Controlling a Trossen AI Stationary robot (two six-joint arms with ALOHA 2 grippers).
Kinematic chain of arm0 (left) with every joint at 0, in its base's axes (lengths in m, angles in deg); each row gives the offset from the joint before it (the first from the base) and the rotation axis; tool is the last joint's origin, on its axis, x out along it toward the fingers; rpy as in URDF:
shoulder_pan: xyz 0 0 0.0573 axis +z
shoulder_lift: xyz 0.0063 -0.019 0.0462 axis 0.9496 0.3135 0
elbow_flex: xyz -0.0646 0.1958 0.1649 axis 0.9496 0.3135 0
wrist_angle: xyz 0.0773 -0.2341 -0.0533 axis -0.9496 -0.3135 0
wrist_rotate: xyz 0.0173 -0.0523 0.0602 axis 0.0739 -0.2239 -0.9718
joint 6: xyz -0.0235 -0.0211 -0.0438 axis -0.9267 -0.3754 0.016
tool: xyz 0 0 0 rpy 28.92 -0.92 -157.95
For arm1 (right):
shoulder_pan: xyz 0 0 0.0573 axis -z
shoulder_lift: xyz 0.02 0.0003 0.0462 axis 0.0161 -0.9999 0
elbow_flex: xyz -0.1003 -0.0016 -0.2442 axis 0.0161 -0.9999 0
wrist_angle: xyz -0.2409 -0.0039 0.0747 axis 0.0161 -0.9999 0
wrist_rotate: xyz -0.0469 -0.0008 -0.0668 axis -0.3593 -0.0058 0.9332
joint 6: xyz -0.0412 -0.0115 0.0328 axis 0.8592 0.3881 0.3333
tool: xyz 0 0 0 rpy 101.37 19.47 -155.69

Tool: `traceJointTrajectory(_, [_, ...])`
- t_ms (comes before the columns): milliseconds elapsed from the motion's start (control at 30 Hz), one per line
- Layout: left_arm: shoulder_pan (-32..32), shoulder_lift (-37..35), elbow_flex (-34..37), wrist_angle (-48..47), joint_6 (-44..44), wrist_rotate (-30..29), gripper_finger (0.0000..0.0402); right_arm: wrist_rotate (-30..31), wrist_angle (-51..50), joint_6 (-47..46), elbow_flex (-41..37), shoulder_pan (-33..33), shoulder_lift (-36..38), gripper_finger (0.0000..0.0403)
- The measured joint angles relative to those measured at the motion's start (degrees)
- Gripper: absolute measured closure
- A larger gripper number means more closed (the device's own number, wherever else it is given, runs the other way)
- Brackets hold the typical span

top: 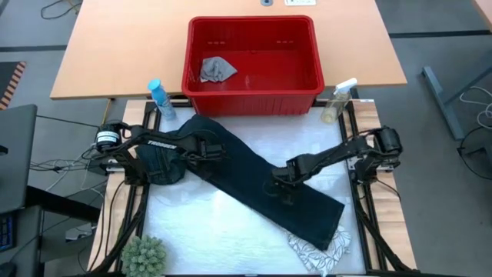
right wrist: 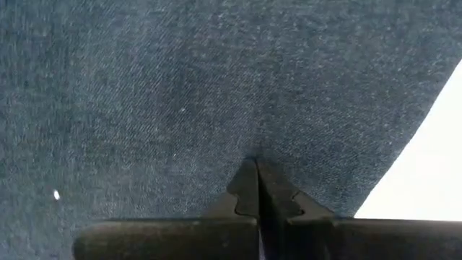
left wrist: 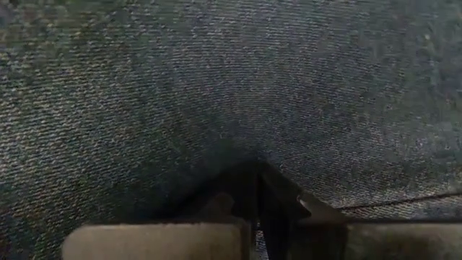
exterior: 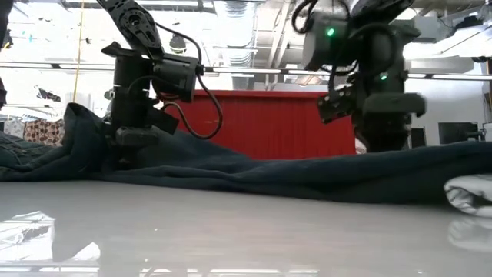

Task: Fold laundry
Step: Fold the dark blue pants

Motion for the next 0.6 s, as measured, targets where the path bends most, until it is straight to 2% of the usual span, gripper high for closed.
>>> traceJointTrajectory(233, [0.04,0.00,0.04,0.10,0.52,-1.41,0.0401,2.10,-2.37,5.08,-0.02,8.44,1.51,0.0386])
traceJointTrajectory(400, [0.04,0.00,0.04,0.44,-0.31,-1.27,0.0401,3.63,-6.59,3.20,1.21,12.52,8.81,0.0381])
traceJointTrajectory(500, [0.32,0.00,0.02,0.54,-0.42,-1.07,0.0401,-0.05,-8.60,-1.49,3.52,11.17,15.87,0.0382])
traceJointTrajectory(600, [1.17,-0.02,0.00,0.95,-0.31,-0.56,0.0401,-4.01,-8.31,-9.99,4.38,4.88,22.97,0.0389])
